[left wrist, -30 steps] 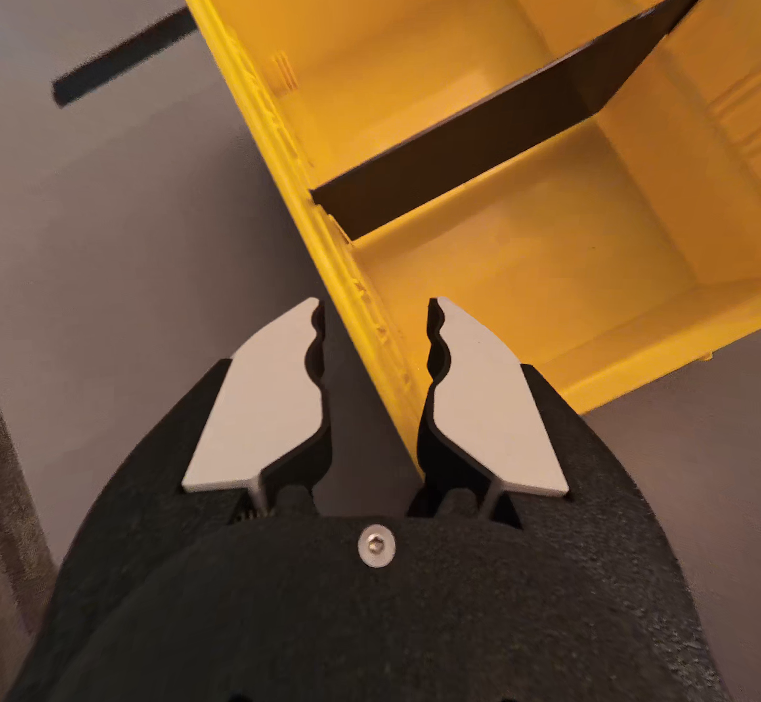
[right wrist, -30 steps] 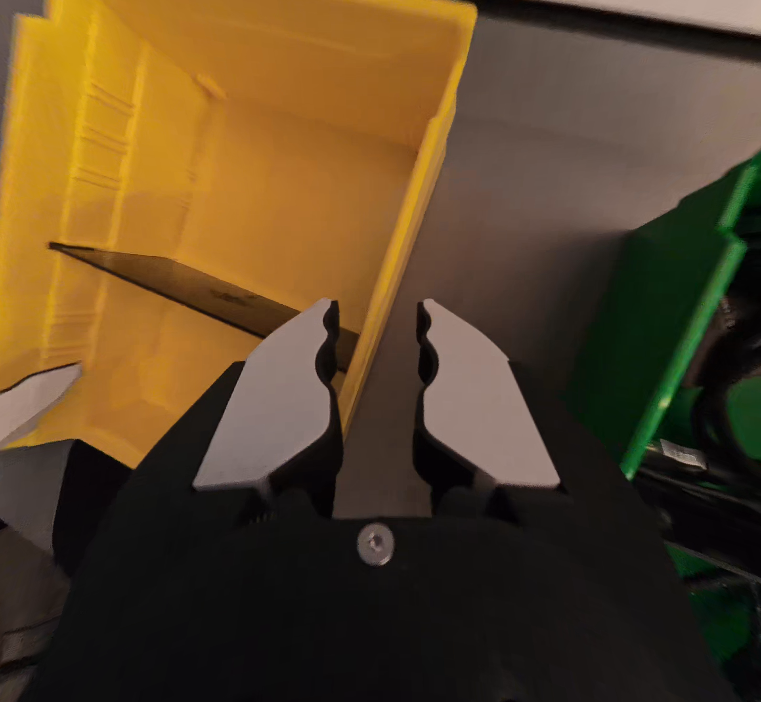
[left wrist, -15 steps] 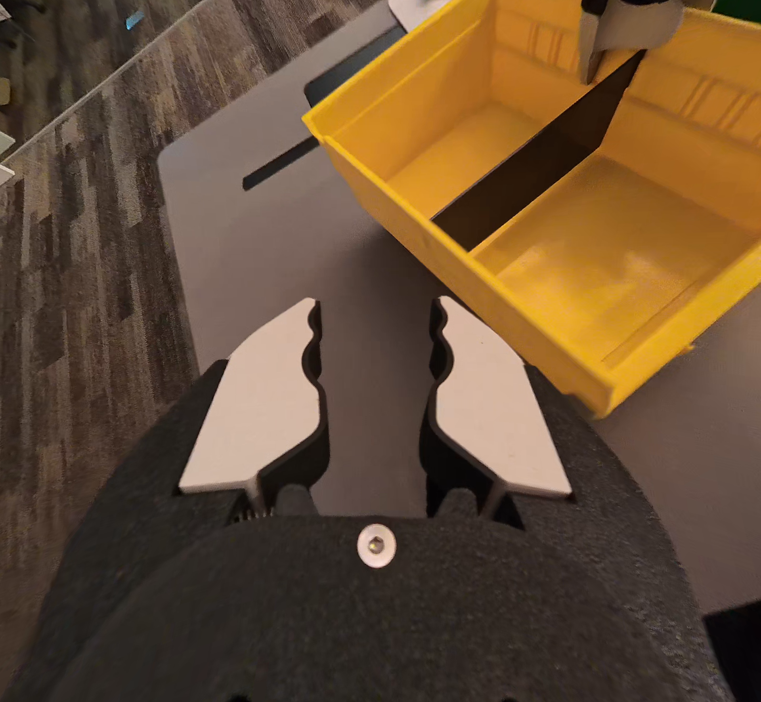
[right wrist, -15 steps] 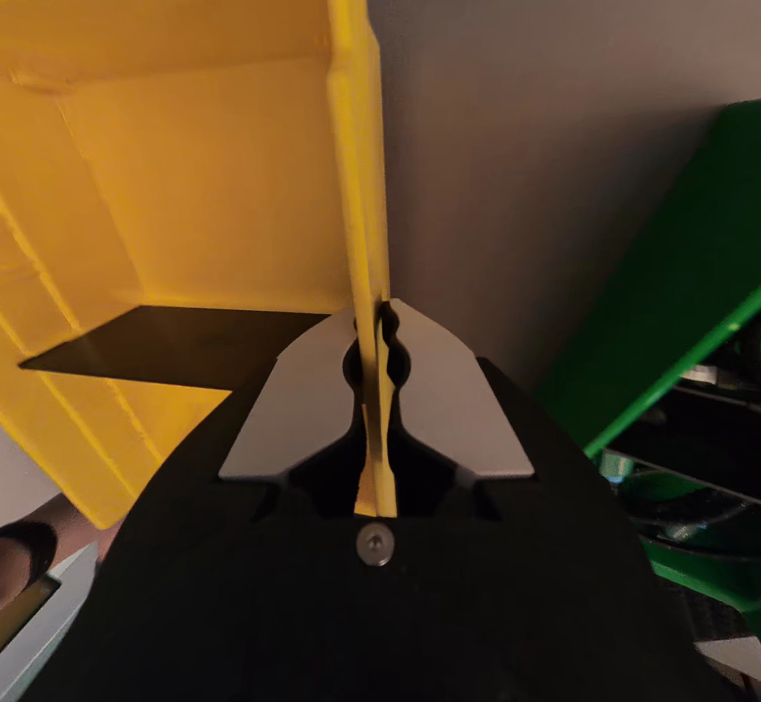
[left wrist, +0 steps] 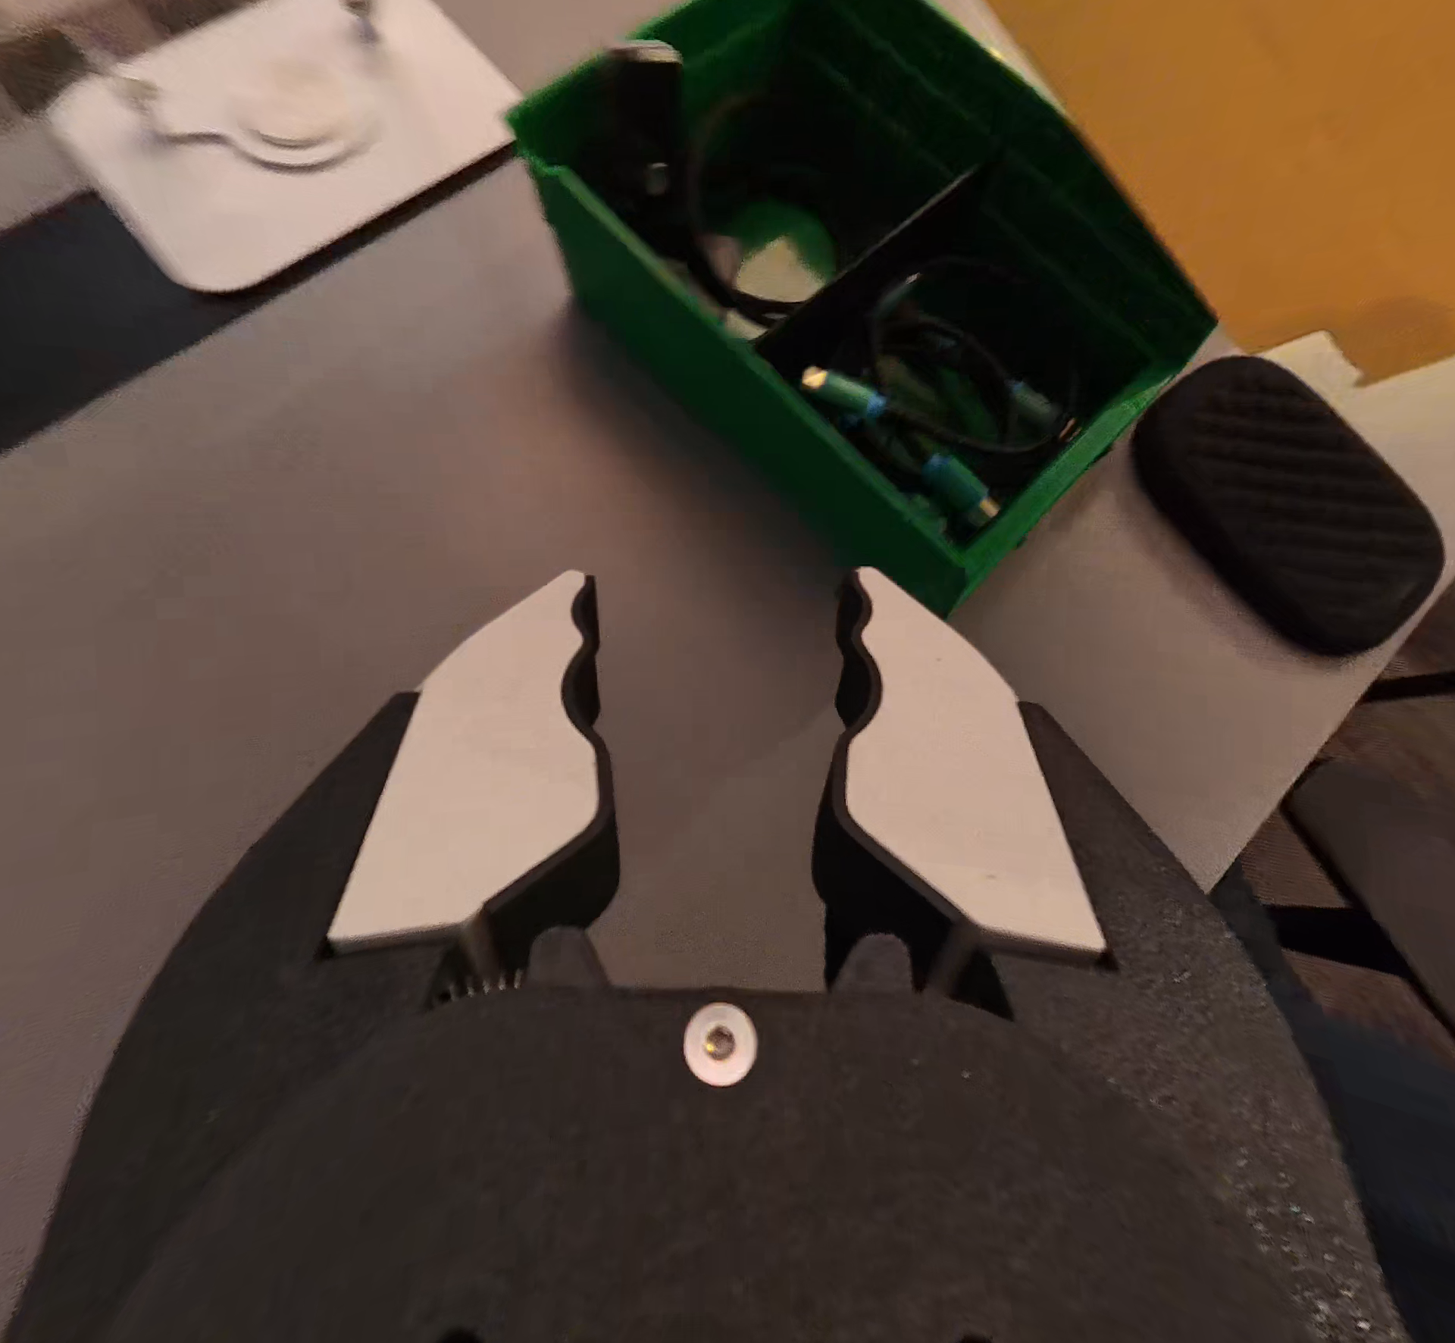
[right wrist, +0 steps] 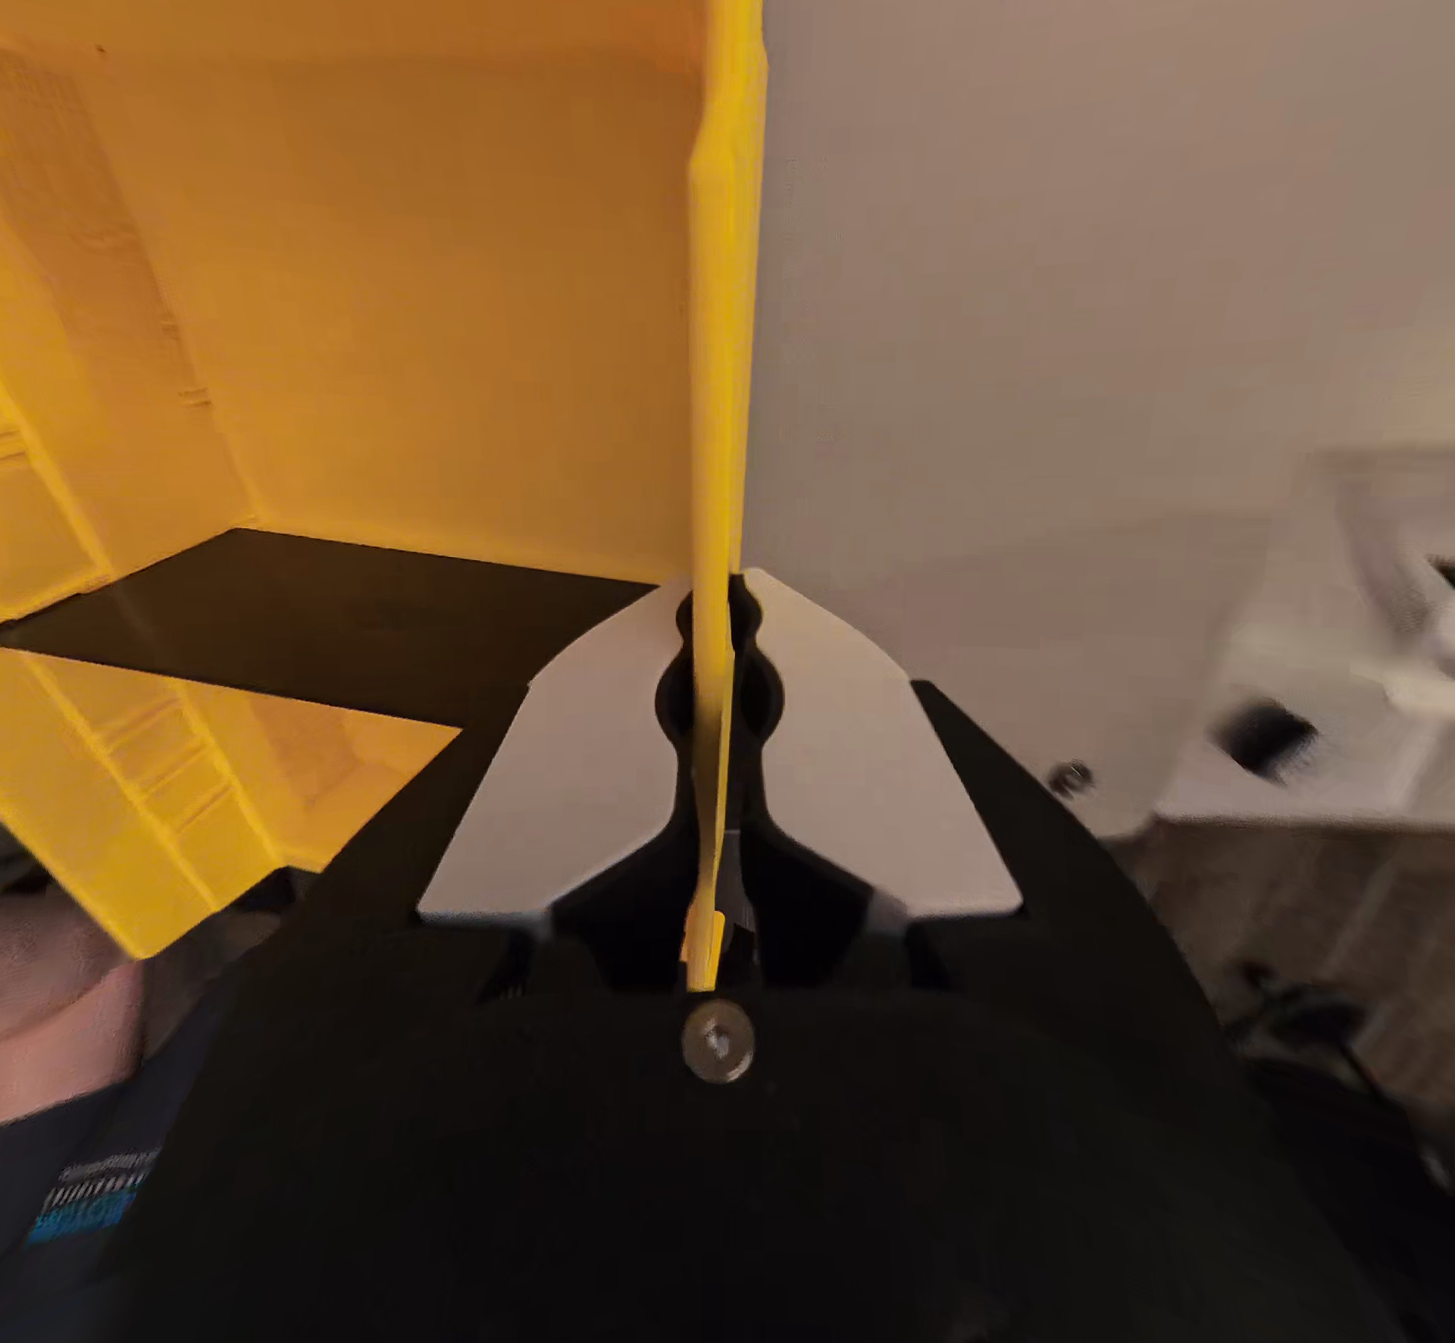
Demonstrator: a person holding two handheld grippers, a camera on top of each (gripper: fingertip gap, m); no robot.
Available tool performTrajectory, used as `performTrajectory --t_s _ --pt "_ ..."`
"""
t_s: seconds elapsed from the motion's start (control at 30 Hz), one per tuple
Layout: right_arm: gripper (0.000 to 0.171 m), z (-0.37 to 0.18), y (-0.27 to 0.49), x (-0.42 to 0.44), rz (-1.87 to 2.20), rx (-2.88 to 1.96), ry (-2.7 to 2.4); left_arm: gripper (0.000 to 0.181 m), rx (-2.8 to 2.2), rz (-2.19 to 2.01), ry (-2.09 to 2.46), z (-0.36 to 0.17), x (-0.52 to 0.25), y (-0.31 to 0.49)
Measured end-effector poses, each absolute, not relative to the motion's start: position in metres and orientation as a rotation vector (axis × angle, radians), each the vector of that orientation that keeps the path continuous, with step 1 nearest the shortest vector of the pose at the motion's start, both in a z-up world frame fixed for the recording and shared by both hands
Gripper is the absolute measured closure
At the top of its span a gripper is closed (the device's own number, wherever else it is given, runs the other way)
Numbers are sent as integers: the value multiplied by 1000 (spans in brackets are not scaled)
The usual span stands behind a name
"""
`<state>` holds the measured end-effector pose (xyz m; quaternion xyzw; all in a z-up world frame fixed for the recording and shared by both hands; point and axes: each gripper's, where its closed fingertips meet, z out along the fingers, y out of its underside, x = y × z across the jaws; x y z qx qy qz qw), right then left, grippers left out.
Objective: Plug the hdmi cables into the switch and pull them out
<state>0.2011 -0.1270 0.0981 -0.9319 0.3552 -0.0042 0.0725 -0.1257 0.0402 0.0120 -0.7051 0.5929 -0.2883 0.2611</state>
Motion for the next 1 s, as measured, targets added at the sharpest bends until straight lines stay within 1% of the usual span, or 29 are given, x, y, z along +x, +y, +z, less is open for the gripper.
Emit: performTrajectory --t_s 0.1,0.2,0.3,0.33,0.37,0.4,0.47,0.53,0.6,0.73,0.83,1.0 --pt "166 82 -220 251 -158 -2799 1298 121 -2016 -845 1612 -16 -64 17" --pt "165 57 -290 278 -205 -2834 1450 117 -2145 -637 1646 -54 -39 21" --pt "164 33 -327 293 -158 -2864 1493 116 -2279 -496 1750 -87 -34 16" --pt "164 27 -333 297 -137 -2859 1493 111 -2312 -482 1801 -94 -33 12" --pt "164 21 -336 300 -113 -2847 1489 112 -2351 -461 1815 -97 -32 13" --pt "165 15 -337 302 -83 -2831 1482 112 -2385 -443 1827 -100 -30 15" --pt "165 3 -333 302 -11 -2812 1443 140 -2516 -456 1854 -109 -31 12" --pt "164 -8 -324 299 58 -2794 1403 157 -2538 -231 1827 -125 -42 37" --pt "164 -21 -312 294 131 -2774 1365 171 -2439 -162 1760 -124 -47 68" --pt "163 -45 -275 280 270 -2729 1284 176 -2459 -449 1620 -123 -65 91" --pt "163 -58 -243 271 319 -2694 1240 176 -2451 -390 1607 -122 -100 115" --pt "163 -77 -199 258 350 -2677 1220 176 -2534 -378 1448 -121 -168 164"
